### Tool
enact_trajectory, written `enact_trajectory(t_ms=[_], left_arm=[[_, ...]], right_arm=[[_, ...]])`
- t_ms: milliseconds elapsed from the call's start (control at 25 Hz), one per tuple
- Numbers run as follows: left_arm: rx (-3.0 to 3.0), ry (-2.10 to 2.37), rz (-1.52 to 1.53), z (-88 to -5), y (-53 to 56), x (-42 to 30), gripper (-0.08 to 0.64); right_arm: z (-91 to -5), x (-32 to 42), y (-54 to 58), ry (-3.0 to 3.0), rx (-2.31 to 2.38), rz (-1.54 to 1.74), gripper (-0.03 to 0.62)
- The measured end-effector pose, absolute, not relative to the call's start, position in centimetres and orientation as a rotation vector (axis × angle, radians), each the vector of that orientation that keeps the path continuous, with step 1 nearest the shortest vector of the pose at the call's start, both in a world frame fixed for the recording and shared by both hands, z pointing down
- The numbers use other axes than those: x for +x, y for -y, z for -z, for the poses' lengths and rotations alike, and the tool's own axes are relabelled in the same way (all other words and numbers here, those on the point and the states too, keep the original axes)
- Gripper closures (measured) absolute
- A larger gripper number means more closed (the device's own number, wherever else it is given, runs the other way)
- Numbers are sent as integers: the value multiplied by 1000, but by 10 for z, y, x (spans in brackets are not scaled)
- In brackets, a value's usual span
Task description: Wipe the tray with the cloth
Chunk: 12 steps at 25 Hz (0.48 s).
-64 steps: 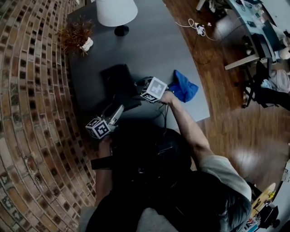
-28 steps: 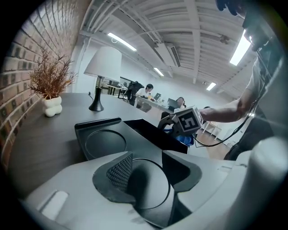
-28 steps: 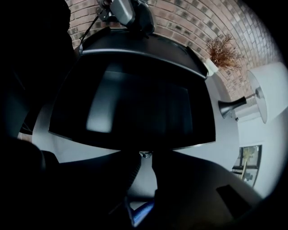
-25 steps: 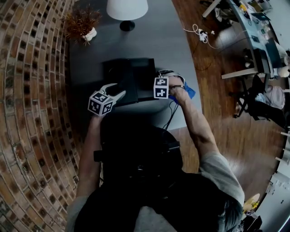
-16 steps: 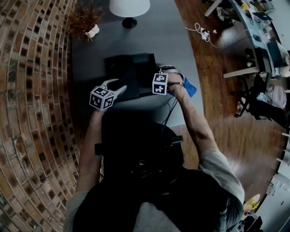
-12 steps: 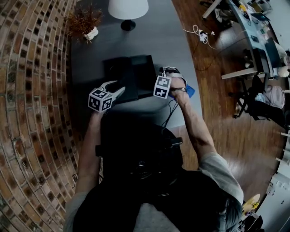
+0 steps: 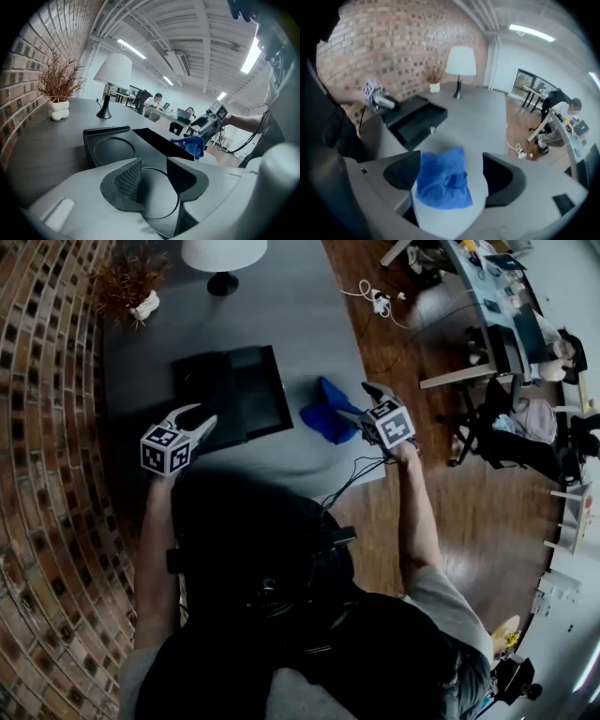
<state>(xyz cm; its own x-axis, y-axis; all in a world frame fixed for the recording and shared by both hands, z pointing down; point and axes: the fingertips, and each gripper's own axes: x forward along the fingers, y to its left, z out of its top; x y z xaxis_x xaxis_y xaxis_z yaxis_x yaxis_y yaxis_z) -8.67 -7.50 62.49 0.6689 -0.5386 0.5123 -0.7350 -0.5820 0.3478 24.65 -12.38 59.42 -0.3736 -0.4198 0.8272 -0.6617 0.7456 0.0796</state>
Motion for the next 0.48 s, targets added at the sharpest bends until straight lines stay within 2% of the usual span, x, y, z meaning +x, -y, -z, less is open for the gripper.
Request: enact_trajectory(t_ms=[160,200,240,280,360,480], left_arm=[[2341,999,-459,-623,75,-85,396],[2341,1002,-456,-622,76,-85,396],[2340,1002,-454,-621,76,-84,396],[2340,999,-451,-621,75,-83,396],[2343,994,-446,-621,74,-81,396],[2345,1007,-433,-622,76,-84,396]], right_arm=[[-685,242,91,1870,652,-394,137],[-702,235,85,1853,608,-400,169],[-713,228,77,1833,545,-394,397],[-713,219,70,1816,482,-381,430],[-673,183,75,1865,433,-324,431],[-571,84,134,2132,538,-193,431]])
